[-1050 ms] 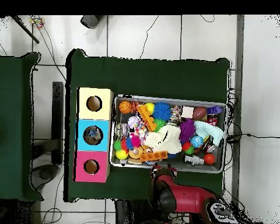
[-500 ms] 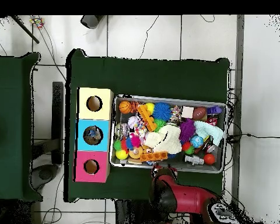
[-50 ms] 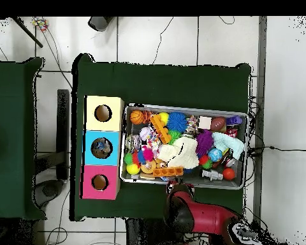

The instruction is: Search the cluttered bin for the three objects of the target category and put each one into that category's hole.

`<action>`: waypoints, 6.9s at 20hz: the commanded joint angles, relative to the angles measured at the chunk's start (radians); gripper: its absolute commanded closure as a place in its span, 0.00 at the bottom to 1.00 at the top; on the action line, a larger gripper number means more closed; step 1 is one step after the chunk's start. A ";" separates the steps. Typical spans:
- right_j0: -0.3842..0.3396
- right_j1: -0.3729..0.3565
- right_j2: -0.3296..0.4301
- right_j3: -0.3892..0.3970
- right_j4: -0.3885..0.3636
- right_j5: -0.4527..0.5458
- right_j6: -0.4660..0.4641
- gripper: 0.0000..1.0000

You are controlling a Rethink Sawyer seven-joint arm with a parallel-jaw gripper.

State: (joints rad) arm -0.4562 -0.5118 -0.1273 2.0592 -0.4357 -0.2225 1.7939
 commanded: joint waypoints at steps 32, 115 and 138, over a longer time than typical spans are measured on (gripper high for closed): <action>0.100 0.040 0.134 -0.058 0.175 0.016 0.209 0.00; 0.103 -0.143 0.008 0.331 0.665 -0.148 0.613 0.00; 0.245 -0.206 0.042 0.297 0.752 -0.074 0.627 0.00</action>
State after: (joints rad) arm -0.1598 -0.7186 -0.1746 2.3879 0.3380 -0.2884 2.1938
